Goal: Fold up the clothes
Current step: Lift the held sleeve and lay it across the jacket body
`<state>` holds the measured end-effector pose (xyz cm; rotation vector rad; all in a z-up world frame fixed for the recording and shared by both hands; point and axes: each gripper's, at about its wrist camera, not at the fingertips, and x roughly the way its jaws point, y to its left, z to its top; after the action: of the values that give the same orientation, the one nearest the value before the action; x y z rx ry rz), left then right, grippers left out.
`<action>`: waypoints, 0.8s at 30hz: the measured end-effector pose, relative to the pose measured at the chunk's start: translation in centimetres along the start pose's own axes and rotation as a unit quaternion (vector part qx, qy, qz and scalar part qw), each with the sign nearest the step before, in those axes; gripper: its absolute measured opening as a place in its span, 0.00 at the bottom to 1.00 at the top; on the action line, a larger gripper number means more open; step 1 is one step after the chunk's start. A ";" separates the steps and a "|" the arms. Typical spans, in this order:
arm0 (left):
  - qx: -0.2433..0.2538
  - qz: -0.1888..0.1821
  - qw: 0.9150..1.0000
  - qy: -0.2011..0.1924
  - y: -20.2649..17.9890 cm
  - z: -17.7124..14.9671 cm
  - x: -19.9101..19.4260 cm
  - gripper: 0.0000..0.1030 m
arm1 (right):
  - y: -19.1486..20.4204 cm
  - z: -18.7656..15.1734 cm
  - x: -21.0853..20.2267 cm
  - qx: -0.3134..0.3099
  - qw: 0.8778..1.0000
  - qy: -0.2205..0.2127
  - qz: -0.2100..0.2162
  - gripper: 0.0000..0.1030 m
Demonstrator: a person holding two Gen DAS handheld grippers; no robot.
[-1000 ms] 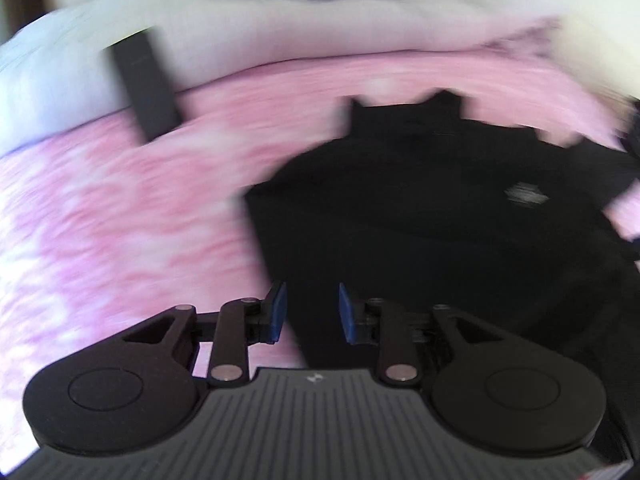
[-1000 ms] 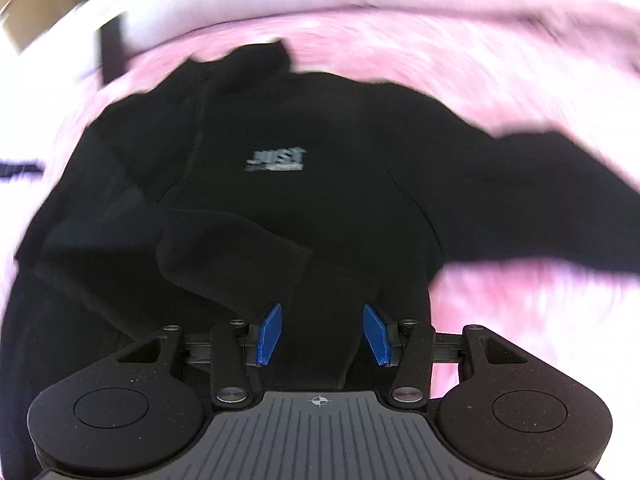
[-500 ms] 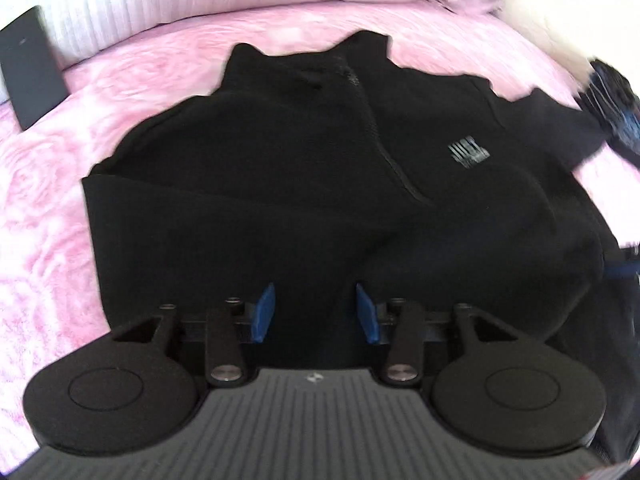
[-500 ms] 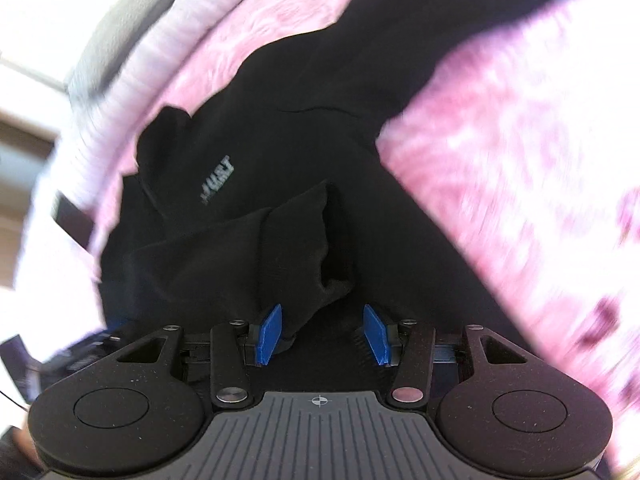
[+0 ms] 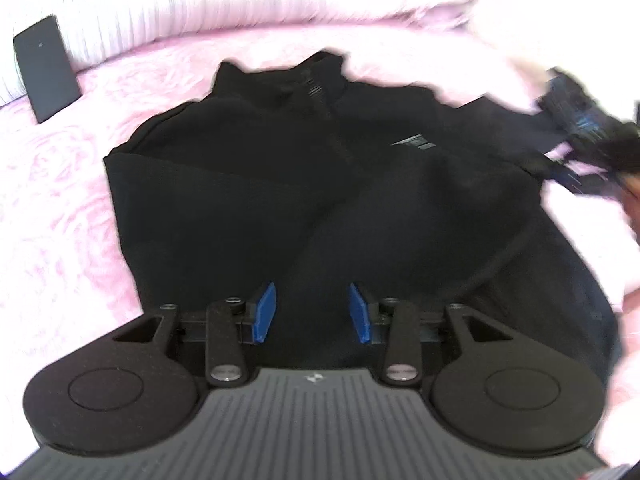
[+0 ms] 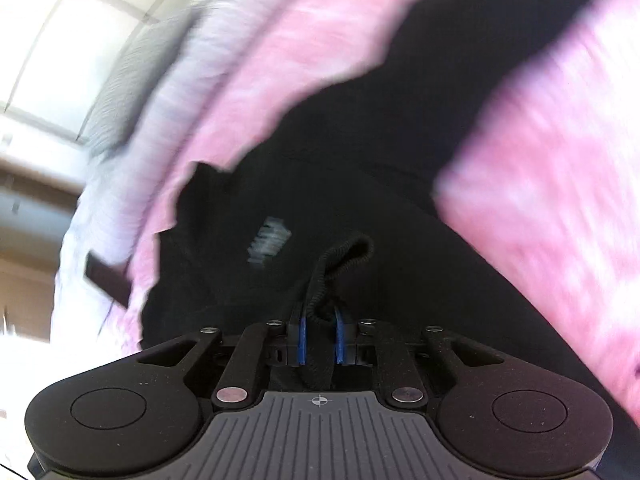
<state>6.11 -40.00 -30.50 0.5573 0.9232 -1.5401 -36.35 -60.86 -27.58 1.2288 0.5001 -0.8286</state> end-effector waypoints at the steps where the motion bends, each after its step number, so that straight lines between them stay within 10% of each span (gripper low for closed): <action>1: 0.006 -0.010 1.000 -0.005 -0.7 -0.7 -0.7 0.33 | 2.2 0.3 -0.3 -0.017 1.000 -0.006 0.013 0.13; 8: 0.041 0.006 0.999 -0.024 -5.4 -4.6 -2.4 0.34 | 20.3 -0.2 -0.4 -0.125 0.972 0.009 0.200 0.13; 14: 0.014 0.117 0.991 -0.070 -5.8 -4.5 -1.4 0.35 | 34.6 -2.5 -1.5 -0.210 0.876 0.073 0.428 0.12; 17: -0.022 0.176 0.981 -0.077 -3.8 -4.7 -0.7 0.35 | 34.1 -2.2 -1.9 -0.252 0.871 0.048 0.419 0.12; 24: -0.084 0.237 0.966 -0.063 1.4 -6.4 0.9 0.37 | 18.5 -2.0 5.3 -0.221 0.951 0.042 0.211 0.12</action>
<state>6.36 -35.37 -35.22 0.5070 0.7479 -1.0423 -18.41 -58.42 -20.64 0.9075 0.4393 -0.2761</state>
